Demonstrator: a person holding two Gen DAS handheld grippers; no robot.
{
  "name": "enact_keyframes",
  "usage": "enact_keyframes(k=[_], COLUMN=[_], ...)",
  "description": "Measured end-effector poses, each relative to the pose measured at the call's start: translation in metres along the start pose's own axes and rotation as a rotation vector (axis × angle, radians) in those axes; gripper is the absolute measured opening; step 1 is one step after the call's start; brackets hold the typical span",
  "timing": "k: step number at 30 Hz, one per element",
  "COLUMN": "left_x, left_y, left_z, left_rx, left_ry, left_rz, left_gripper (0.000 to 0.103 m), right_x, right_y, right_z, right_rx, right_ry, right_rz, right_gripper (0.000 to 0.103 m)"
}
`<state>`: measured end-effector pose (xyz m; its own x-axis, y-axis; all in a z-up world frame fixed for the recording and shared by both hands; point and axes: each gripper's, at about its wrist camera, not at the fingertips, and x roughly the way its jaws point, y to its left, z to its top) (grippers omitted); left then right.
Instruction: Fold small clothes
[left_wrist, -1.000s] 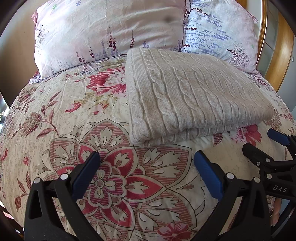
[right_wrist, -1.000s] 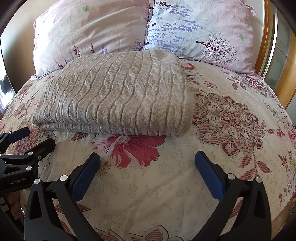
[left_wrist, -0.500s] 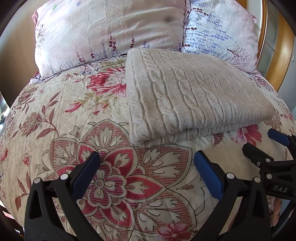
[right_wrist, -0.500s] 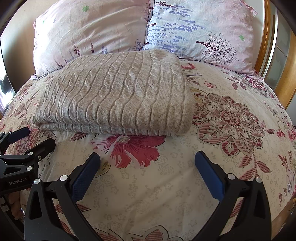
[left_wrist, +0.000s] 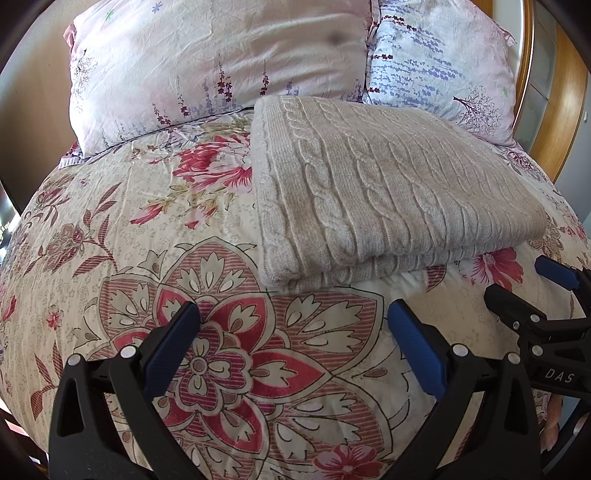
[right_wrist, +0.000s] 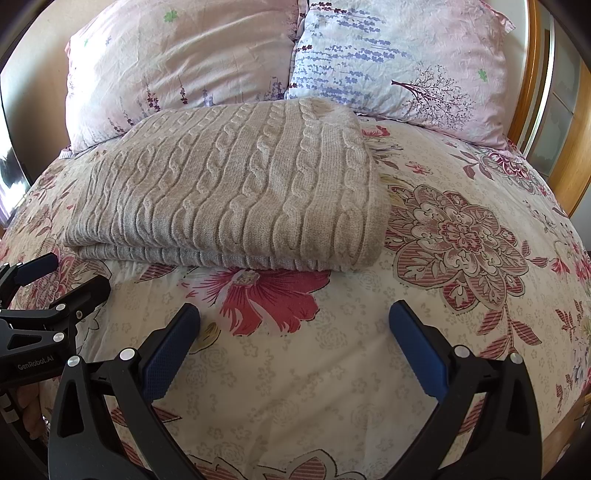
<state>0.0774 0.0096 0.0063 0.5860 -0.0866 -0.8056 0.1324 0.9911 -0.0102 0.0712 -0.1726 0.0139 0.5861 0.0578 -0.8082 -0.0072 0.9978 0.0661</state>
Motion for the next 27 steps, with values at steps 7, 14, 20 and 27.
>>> enact_keyframes(k=[7,14,20,27], left_x=[0.0,-0.0004,-0.0002,0.0004], left_y=[0.0,-0.0004,-0.0001,0.0001], left_z=[0.0,-0.0003,0.0001,0.0003], left_rx=[-0.001,-0.002,-0.001,-0.002], left_ry=[0.0,0.0,0.001,0.002], left_rz=[0.001,0.001,0.001,0.0], left_gripper=[0.101,0.101,0.101,0.101], right_x=[0.0001,0.0002,0.0003,0.0003], right_y=[0.0002,-0.0001,-0.0002,-0.0003], right_z=[-0.0002,0.0,0.0001,0.0001], right_rx=[0.001,0.0,-0.001,-0.001], right_ry=[0.0,0.0,0.0,0.0], right_rz=[-0.001,0.0,0.0,0.0], right_gripper=[0.102,0.102,0.102,0.102])
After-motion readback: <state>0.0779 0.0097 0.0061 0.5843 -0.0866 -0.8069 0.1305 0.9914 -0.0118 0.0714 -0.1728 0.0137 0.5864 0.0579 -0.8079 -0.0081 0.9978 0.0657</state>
